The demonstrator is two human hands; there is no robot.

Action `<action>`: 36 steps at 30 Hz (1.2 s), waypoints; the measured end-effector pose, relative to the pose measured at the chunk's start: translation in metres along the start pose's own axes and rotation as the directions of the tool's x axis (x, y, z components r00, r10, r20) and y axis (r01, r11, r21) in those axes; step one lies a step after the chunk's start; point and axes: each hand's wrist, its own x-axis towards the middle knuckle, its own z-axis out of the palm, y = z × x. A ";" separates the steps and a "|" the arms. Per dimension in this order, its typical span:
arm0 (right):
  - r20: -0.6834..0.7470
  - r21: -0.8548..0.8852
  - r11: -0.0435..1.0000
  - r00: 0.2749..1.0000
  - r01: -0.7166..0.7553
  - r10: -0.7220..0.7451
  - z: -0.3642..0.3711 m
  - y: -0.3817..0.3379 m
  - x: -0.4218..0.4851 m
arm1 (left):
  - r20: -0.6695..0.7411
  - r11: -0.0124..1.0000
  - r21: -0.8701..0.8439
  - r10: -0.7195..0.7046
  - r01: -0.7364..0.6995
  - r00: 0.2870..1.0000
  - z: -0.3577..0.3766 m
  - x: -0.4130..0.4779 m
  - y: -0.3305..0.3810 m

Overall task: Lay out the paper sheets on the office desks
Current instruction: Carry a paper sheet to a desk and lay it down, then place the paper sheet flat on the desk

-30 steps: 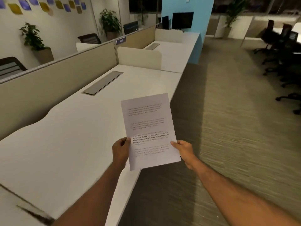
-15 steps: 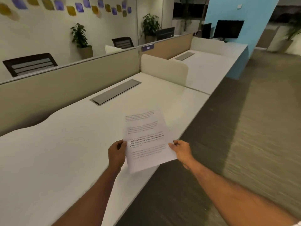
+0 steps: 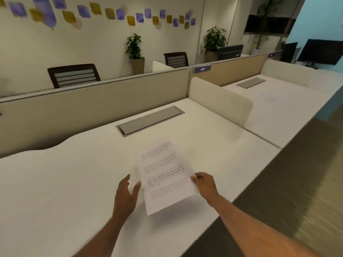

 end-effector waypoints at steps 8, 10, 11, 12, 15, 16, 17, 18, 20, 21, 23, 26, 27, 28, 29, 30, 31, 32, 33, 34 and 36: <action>0.111 -0.067 0.997 0.993 -0.024 0.031 0.024 -0.006 0.088 | 0.185 0.892 0.445 -0.008 -0.077 0.983 0.030 0.037 -0.003; 0.147 -0.097 0.995 0.989 -0.017 0.031 0.033 -0.003 0.102 | 0.247 0.842 0.530 -0.042 -0.099 0.968 0.037 0.041 -0.008; 0.161 -0.120 0.993 0.987 -0.005 0.025 0.037 -0.002 0.110 | 0.267 0.820 0.563 -0.063 -0.103 0.962 0.039 0.044 -0.009; 0.173 -0.153 0.988 0.985 0.010 0.017 0.040 -0.001 0.118 | 0.281 0.797 0.595 -0.085 -0.104 0.956 0.042 0.047 -0.011; 0.200 -0.303 0.950 0.980 0.077 -0.016 0.043 0.001 0.139 | 0.292 0.734 0.671 -0.131 -0.106 0.948 0.049 0.049 -0.015; 0.214 -0.367 0.923 0.976 0.111 -0.033 0.043 0.002 0.143 | 0.292 0.721 0.685 -0.143 -0.103 0.946 0.050 0.049 -0.015; 0.228 -0.426 0.891 0.972 0.158 -0.063 0.042 0.003 0.147 | 0.289 0.713 0.694 -0.152 -0.097 0.945 0.050 0.050 -0.015; 0.241 -0.485 0.845 0.963 0.225 -0.118 0.040 0.005 0.151 | 0.285 0.709 0.700 -0.161 -0.090 0.945 0.051 0.051 -0.014; 0.304 -0.595 0.692 0.912 0.408 -0.276 0.035 0.009 0.160 | 0.282 0.706 0.704 -0.180 -0.075 0.942 0.052 0.052 -0.013; 0.359 -0.624 0.612 0.874 0.486 -0.328 0.034 0.010 0.166 | 0.280 0.705 0.706 -0.184 -0.072 0.942 0.052 0.053 -0.012; 0.484 -0.627 0.508 0.806 0.591 -0.340 0.034 0.008 0.178 | 0.277 0.705 0.706 -0.194 -0.063 0.941 0.051 0.054 -0.010; 0.630 -0.578 0.437 0.717 0.689 -0.299 0.039 0.010 0.193 | 0.271 0.713 0.700 -0.205 -0.046 0.941 0.054 0.054 -0.006; 0.660 -0.567 0.414 0.694 0.712 -0.289 0.040 0.012 0.196 | 0.268 0.711 0.702 -0.208 -0.042 0.941 0.054 0.053 -0.004; 0.684 -0.562 0.390 0.675 0.730 -0.277 0.040 0.015 0.198 | 0.263 0.708 0.705 -0.212 -0.037 0.941 0.055 0.053 -0.002; 0.703 -0.558 0.369 0.660 0.743 -0.266 0.039 0.018 0.200 | 0.259 0.706 0.708 -0.216 -0.033 0.941 0.055 0.052 -0.001; 0.716 -0.556 0.351 0.648 0.754 -0.259 0.038 0.021 0.201 | 0.258 0.703 0.710 -0.219 -0.031 0.941 0.055 0.051 0.001; 0.724 -0.555 0.337 0.641 0.761 -0.256 0.037 0.023 0.203 | 0.259 0.701 0.712 -0.222 -0.030 0.940 0.055 0.050 0.002; 0.728 -0.554 0.326 0.636 0.766 -0.256 0.037 0.024 0.205 | 0.259 0.699 0.714 -0.223 -0.031 0.940 0.055 0.049 0.003; 0.731 -0.554 0.319 0.633 0.769 -0.256 0.037 0.024 0.207 | 0.260 0.696 0.717 -0.223 -0.033 0.940 0.054 0.049 0.004; 0.734 -0.553 0.313 0.630 0.772 -0.255 0.037 0.024 0.208 | 0.261 0.692 0.721 -0.222 -0.036 0.939 0.054 0.049 0.006; 0.740 -0.552 0.304 0.625 0.776 -0.251 0.037 0.020 0.209 | 0.269 0.692 0.720 -0.227 -0.040 0.936 0.053 0.049 0.010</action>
